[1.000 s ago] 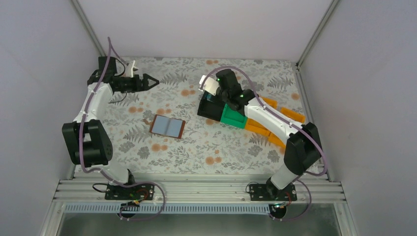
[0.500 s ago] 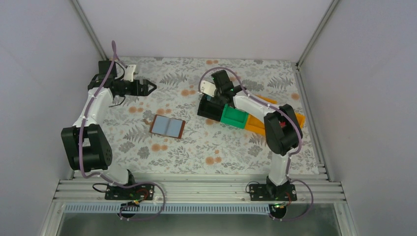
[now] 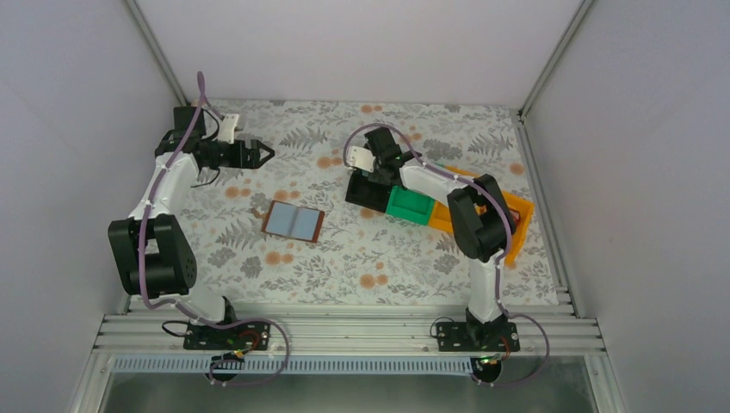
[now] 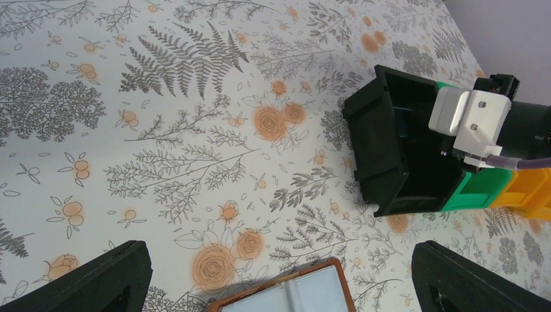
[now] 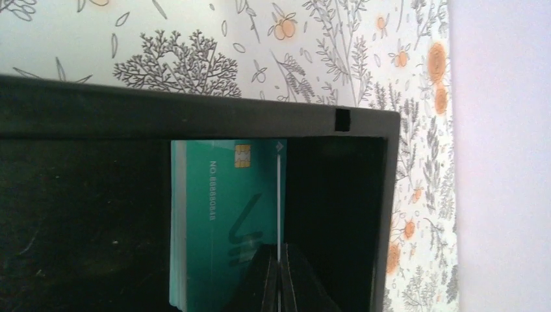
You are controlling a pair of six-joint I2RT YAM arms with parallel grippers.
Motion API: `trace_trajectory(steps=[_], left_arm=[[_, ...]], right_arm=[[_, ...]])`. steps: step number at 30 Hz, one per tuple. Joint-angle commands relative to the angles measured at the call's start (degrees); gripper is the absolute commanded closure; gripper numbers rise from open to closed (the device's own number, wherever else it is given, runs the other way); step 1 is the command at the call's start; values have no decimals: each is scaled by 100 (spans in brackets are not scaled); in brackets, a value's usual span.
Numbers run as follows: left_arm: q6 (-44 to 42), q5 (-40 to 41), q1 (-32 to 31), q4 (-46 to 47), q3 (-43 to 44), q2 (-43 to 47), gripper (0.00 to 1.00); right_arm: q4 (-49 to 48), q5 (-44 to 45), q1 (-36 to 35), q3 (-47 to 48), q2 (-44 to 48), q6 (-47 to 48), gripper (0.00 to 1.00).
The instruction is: Take the credit cards out of the card holder
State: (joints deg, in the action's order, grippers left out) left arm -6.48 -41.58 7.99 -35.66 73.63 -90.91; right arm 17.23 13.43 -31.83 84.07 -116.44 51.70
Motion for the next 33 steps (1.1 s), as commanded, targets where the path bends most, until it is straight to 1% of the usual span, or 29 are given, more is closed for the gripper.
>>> trace_trajectory(steps=[1,6,13,17,21,25,27,31,32,33], left_arm=[[-110,-84,26,68,21,-66,0],[-108,-117,32,59,23,-80,0],[-109,-164,61,54,20,-85,0],[-106,-187,78,50,21,-101,0],[-112,-223,86,33,19,-111,0],[-117,-236,106,24,30,-111,0],[-119,-251,115,21,32,-118,0],[-132,-284,139,-10,38,-112,0],[-134,-288,148,-13,38,-111,0],[-136,-301,150,-11,39,-114,0]], right_arm=[[-337,160,24,-21,-15,234,96],[-559,380,6,-119,-97,469,96],[-705,320,-14,-97,-202,652,96],[-729,150,-14,-127,-217,737,95],[-756,162,-13,-112,-308,812,93],[-742,152,-8,-101,-358,861,85],[-739,157,-9,-97,-379,876,83],[-730,307,-2,-117,-379,900,76],[-717,324,-2,-127,-358,905,73],[-712,340,-4,-136,-322,910,68]])
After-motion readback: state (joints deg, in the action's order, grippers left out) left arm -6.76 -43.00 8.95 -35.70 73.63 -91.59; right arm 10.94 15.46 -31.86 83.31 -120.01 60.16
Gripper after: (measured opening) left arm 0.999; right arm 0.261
